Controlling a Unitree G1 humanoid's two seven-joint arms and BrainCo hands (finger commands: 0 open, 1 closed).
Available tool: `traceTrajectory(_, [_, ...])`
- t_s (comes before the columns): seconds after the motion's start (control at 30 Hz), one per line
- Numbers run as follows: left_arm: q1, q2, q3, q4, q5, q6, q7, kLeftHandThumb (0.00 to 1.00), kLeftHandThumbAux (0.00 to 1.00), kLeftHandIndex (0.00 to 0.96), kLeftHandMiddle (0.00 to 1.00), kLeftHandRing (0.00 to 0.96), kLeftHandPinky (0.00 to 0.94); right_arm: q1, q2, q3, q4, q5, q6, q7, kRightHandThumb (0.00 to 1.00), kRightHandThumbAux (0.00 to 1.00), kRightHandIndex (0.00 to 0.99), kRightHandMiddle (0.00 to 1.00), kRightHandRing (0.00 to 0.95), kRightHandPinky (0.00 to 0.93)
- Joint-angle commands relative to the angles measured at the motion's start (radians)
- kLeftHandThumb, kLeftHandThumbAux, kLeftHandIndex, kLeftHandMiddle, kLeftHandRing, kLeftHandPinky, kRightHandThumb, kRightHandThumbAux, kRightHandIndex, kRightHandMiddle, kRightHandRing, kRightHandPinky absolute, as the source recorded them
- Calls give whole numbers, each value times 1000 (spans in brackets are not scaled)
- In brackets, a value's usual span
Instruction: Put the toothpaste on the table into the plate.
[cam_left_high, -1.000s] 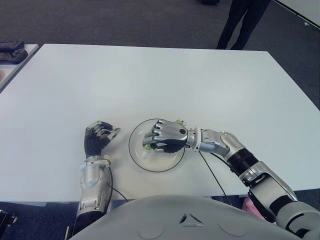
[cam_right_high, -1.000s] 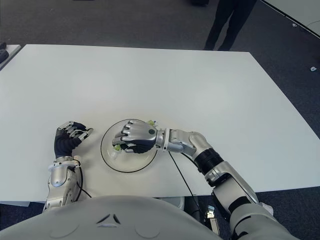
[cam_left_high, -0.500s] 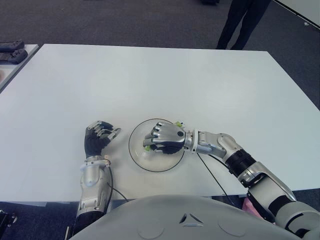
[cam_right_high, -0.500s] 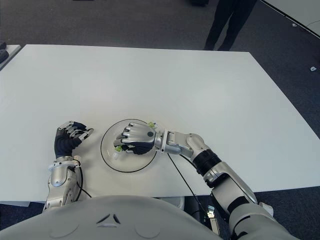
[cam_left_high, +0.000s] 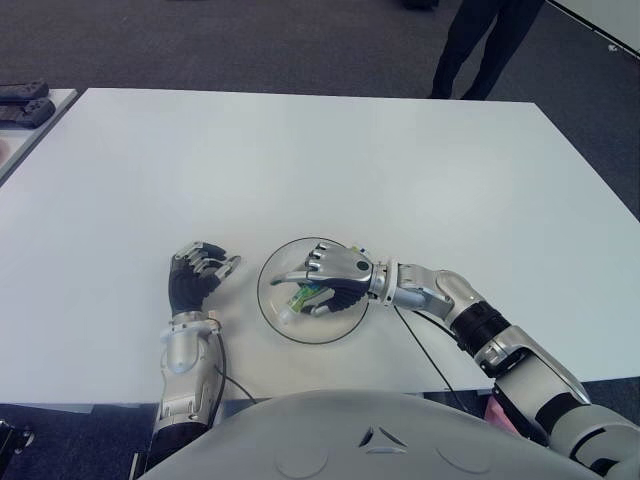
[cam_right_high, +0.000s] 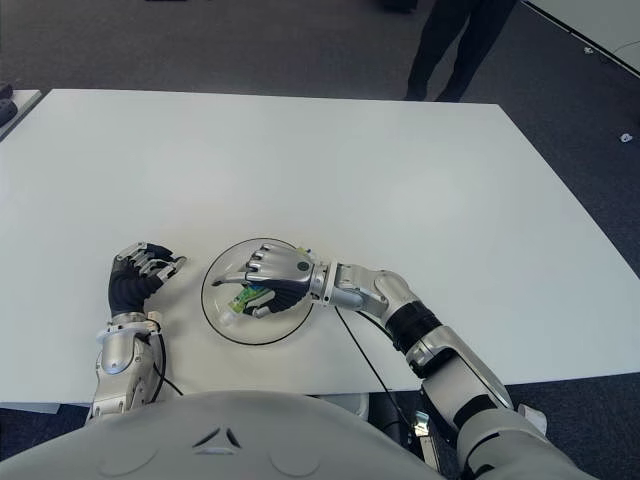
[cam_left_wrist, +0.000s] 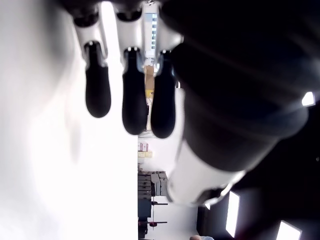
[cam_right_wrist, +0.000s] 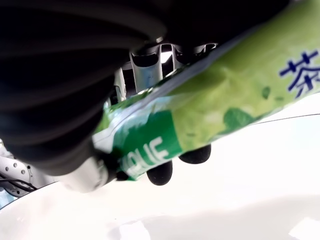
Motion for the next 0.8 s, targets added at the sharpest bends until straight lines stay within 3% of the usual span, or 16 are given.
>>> traceTrajectory(0.03, [15,-10,-4,34,7,33,8,58,998,568,543,550,540,10,-15,-15,-30,-9,19,-4,84,334,2,2,2,2])
traceTrajectory(0.5, [3,-3,-3,43,10,45,10,52,998,577,559,571,554,16,-20,-41,-28,53,0,15,27,298,0,0,0,0])
traceTrajectory(0.8, [0,-3,-2,45,5,48,2,57,998,578,562,578,560,13,-31,-56,-56,16,18,-10,30,343,0,0,0,0])
